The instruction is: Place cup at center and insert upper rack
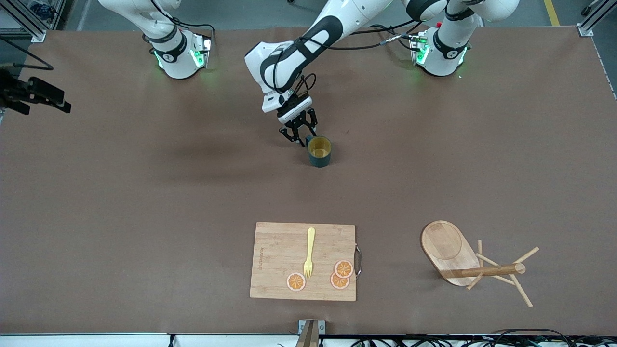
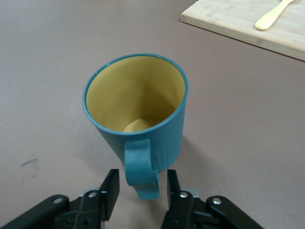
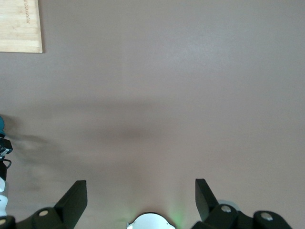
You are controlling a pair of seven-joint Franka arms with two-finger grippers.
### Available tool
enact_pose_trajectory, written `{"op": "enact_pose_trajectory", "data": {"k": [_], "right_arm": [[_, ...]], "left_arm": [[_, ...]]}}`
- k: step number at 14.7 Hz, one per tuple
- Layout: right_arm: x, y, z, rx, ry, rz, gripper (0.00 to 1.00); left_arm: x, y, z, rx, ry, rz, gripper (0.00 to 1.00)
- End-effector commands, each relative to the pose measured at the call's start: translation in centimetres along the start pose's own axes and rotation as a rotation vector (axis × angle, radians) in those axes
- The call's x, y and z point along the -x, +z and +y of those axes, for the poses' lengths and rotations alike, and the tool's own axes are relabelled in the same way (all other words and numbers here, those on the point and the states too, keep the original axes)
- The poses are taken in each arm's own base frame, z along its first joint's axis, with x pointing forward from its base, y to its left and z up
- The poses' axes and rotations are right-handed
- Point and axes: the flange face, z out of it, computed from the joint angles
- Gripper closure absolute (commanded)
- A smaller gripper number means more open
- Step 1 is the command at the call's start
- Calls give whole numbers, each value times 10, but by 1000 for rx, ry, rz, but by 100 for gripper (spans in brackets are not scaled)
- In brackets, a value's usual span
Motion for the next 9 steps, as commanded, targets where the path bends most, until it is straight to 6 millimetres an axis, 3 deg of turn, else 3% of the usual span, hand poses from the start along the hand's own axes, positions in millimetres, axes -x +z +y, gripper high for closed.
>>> {"op": "enact_pose_trajectory", "data": {"k": [1, 7, 9], "right_arm": [[27, -8, -2, 11, -2, 10, 0], [22, -9, -9, 66, -13, 43, 0], [20, -10, -3, 52, 3, 56, 0]], "left_arm": [[0, -1, 6, 17, -13, 18, 61], [-4, 2, 7, 12, -17, 18, 65], [-4, 2, 7, 12, -17, 18, 72]]}}
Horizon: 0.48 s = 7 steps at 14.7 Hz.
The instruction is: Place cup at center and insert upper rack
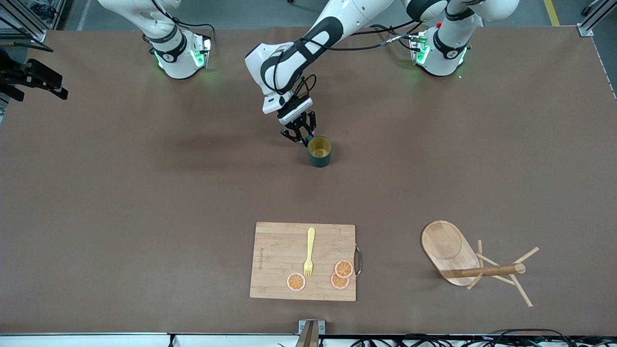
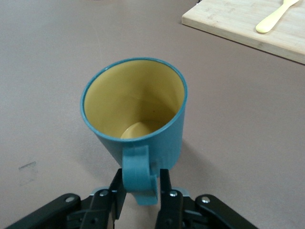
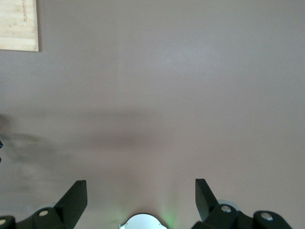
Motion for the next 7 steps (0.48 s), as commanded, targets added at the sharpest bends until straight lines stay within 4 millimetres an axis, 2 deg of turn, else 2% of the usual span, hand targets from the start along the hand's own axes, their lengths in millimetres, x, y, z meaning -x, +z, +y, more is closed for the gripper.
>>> {"op": "enact_pose_trajectory", "data": {"k": [1, 5, 6, 7], "right_arm": [[5, 0, 6, 4, 24, 25, 0], [7, 3, 13, -33, 50, 16, 0], [8, 2, 14, -35, 52, 14, 0], [8, 1, 11, -34, 49, 16, 0]], "left_arm": [[0, 0, 5, 15, -11, 14, 75], [-10, -4, 8, 17, -8, 16, 94], [-20, -11, 10, 20, -8, 15, 97], [-41, -25, 15, 30, -21, 3, 97]]}}
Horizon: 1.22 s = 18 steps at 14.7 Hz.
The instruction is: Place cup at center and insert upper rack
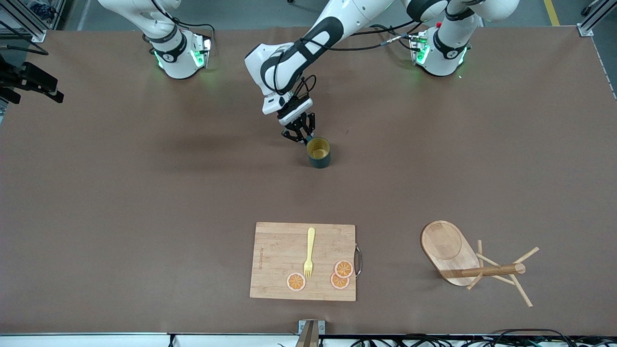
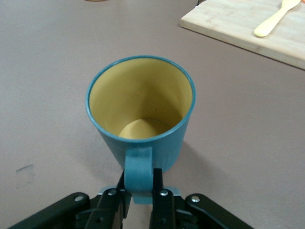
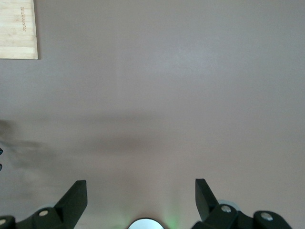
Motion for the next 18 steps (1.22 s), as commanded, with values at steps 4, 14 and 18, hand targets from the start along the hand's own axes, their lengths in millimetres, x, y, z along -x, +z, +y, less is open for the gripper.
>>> {"op": "enact_pose_trajectory", "data": {"k": [4, 14, 18], "right_arm": [[11, -2, -11, -16, 56, 2, 0], [11, -4, -23, -11, 28, 9, 0], [11, -4, -29, -3, 15, 10, 0]], "left_arm": [[-156, -60, 19, 5, -112, -115, 99], [-485, 9, -25, 65, -246, -603, 99], [-580, 75, -64, 211, -385, -796, 99]]}}
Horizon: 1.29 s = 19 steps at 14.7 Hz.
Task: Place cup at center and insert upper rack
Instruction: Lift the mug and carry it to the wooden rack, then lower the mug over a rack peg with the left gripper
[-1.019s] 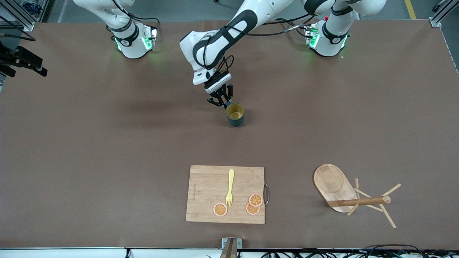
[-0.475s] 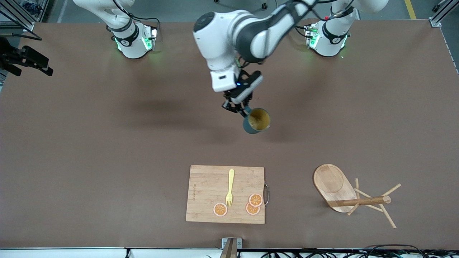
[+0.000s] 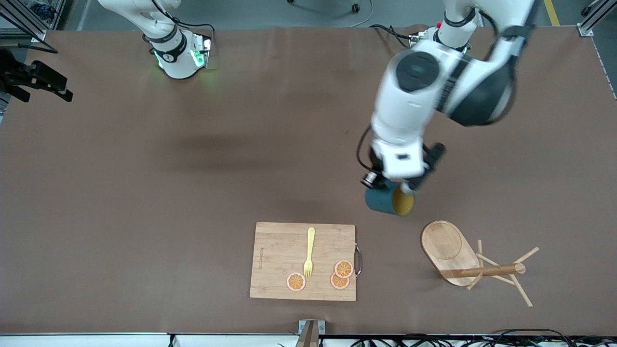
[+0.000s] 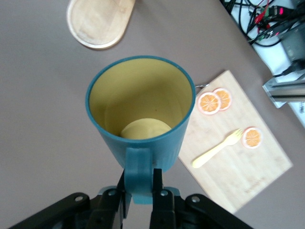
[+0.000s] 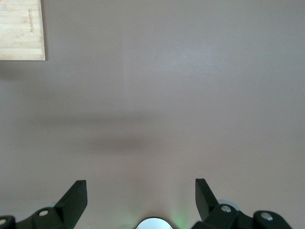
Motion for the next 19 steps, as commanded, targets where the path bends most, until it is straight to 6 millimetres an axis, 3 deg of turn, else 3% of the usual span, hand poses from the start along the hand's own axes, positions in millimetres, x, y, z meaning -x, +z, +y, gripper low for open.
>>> {"op": "enact_pose_trajectory", "data": {"k": [1, 3, 9, 11, 13, 16, 19], "right_arm": [[9, -1, -4, -1, 8, 7, 0], [9, -1, -5, -1, 5, 8, 0], [9, -2, -6, 0, 4, 11, 0], [9, -2, -13, 3, -11, 12, 0], [9, -2, -13, 4, -11, 11, 0], [9, -2, -15, 4, -16, 14, 0], [9, -2, -14, 4, -14, 15, 0]], "left_arm": [[-64, -15, -3, 140, -84, -135, 99], [-110, -11, -13, 206, -169, -233, 99], [-206, 12, -50, 319, -389, -488, 99], [-221, 19, -57, 355, -408, -543, 99], [-251, 31, -73, 381, -410, -553, 99], [-260, 39, -79, 420, -361, -574, 99], [-280, 51, -92, 445, -363, -585, 99]]}}
